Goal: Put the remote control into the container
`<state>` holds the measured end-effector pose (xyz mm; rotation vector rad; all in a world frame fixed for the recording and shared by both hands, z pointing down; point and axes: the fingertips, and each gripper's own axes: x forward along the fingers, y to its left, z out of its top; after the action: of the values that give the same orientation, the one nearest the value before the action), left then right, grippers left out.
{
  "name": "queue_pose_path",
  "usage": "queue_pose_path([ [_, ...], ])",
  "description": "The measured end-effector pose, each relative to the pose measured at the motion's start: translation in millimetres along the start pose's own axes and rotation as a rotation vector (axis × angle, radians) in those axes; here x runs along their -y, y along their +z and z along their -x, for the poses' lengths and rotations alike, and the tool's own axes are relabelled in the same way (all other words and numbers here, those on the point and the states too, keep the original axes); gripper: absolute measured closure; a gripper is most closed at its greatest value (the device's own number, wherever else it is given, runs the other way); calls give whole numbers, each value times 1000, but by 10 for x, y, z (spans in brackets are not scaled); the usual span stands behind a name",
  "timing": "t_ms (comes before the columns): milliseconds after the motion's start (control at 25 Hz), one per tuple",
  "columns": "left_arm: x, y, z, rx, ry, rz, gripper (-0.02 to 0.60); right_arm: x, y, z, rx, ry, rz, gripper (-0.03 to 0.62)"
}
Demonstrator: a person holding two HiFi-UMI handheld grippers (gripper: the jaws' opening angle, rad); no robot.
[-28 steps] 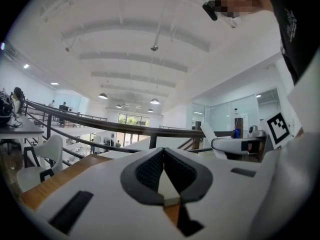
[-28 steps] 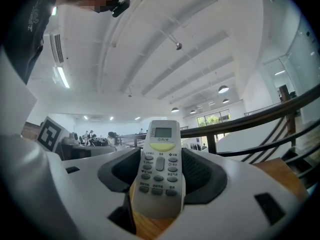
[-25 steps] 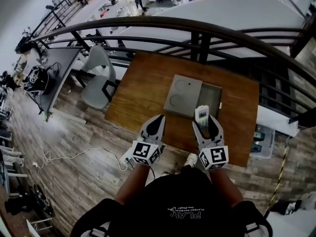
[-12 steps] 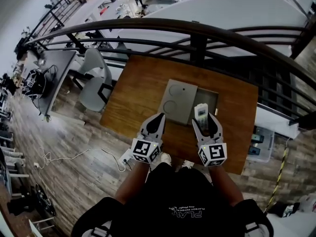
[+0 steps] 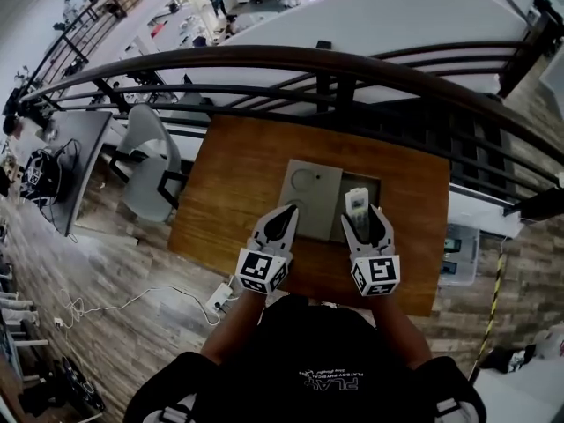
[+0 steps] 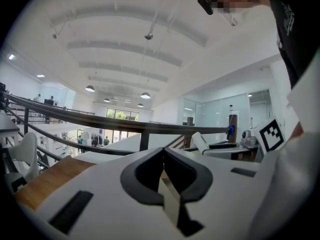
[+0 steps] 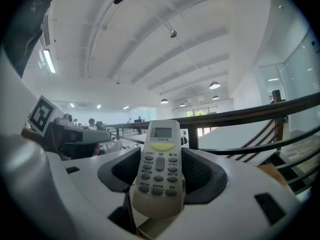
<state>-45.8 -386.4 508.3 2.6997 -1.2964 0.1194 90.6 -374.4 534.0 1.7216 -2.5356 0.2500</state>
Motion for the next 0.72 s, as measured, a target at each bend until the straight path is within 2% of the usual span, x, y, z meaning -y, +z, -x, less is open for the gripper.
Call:
queue_pose_path([
  [280,-104,-81,-212,-28,-56,-9,575,142,-265,-200,-67,-77,-35,338],
  [520,-148,-203,-377,-56,-94,-16,575,258,-487,-313,-121,-139,-24,338],
  [720,-186,-308,-492,-81,-111,5,575,401,-716,-400,-197,-189,-50,338],
])
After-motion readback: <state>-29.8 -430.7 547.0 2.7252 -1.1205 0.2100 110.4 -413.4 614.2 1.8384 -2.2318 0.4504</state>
